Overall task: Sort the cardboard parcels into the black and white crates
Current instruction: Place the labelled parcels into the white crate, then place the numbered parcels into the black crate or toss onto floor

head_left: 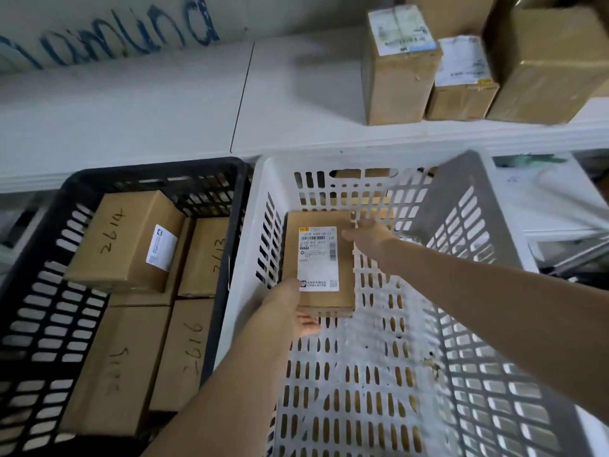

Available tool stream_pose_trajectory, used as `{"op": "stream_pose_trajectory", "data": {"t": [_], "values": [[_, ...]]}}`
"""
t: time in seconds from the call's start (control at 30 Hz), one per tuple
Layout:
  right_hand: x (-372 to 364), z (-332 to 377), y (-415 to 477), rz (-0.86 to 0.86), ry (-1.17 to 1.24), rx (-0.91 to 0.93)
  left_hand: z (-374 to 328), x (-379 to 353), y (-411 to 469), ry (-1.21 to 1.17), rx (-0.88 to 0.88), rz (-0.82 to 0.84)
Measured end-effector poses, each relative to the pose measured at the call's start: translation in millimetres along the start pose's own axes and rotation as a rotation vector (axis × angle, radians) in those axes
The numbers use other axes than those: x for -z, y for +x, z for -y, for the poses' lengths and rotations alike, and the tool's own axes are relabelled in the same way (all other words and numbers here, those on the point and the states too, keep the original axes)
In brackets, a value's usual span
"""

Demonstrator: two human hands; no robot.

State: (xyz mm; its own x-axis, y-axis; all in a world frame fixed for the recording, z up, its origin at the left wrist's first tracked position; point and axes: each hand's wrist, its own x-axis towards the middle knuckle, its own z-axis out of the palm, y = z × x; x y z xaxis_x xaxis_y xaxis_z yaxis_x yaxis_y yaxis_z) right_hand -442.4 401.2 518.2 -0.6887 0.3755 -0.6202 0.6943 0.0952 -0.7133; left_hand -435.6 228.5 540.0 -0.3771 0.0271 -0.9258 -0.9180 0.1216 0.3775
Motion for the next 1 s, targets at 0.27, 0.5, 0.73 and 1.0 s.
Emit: {"op": "stream_pose_trajectory", "data": {"t": [0.27, 0.5, 0.73, 1.0], "values": [[39, 89, -118, -0.081, -0.108, 0.442, -42, -24, -103, 0.243, -0.566, -0.005], [70, 157, -250, -0.280, -0.020, 0.729, -84, -24, -229, 0.193, -1.092, 0.192], [67, 176, -362, -0.569, 0.129, 0.780, -89, -6, -327, 0.147, -1.361, 0.599], [62, 136, -509, -1.042, 0.300, 0.810, -20, -3, -427, 0.281, -1.433, 1.156]]}}
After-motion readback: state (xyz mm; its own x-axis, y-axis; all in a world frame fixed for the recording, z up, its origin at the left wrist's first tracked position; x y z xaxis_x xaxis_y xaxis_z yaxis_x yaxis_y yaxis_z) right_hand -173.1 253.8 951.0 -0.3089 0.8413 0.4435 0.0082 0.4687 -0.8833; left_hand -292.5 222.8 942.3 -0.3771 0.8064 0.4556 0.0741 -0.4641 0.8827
